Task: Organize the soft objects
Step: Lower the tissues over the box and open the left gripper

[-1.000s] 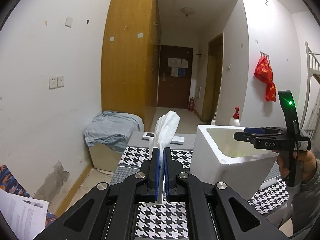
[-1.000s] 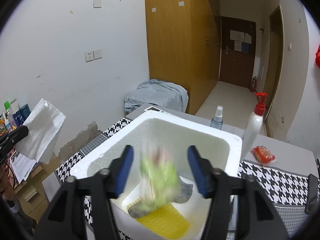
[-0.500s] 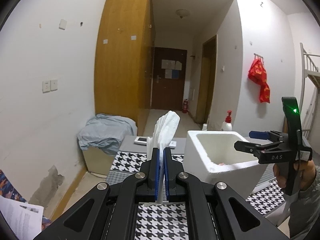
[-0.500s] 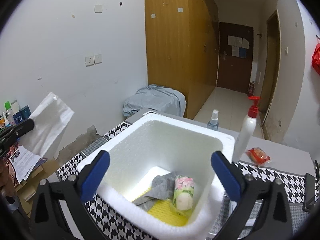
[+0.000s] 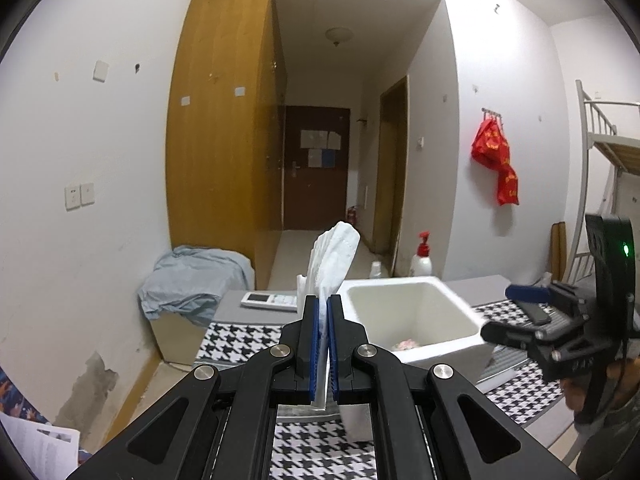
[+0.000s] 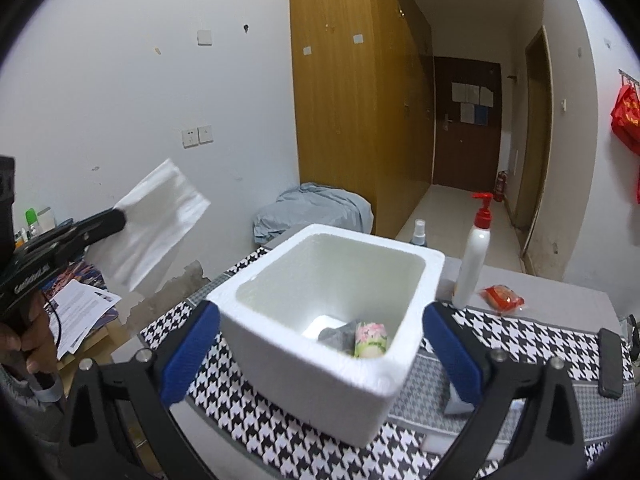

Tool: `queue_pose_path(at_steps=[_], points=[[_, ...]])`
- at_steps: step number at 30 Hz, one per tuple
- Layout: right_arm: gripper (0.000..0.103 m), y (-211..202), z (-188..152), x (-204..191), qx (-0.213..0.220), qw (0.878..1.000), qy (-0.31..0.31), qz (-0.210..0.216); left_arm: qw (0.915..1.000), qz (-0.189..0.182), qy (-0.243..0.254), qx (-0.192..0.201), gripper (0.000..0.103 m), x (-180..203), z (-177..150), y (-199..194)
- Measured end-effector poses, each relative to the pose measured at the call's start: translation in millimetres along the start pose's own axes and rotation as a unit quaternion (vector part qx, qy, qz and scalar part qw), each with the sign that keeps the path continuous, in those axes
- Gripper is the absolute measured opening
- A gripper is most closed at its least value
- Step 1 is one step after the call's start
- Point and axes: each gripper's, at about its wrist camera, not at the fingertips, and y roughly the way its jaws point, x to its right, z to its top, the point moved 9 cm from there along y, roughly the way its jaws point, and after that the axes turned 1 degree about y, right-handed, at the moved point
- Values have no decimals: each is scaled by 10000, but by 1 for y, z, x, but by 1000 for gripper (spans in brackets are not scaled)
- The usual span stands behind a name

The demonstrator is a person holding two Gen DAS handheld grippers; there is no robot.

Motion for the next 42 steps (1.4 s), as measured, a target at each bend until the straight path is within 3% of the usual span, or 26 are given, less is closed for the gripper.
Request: queue_pose_path(at_steps=[14, 28, 40, 42], points=[[102, -47, -32, -3, 151, 9996, 192, 138, 9988, -392, 257, 166, 5, 47, 21, -7], [102, -76, -67, 38, 58, 9979, 555, -316, 9954, -917, 228, -176, 5, 89, 16, 55], [102, -76, -85, 83, 15, 9924, 1027, -681, 9942, -881, 297, -546, 5, 105, 1, 102], [102, -75, -88, 88, -4, 9914, 1098, -718, 9939, -879, 319, -586, 15, 107, -1, 106]])
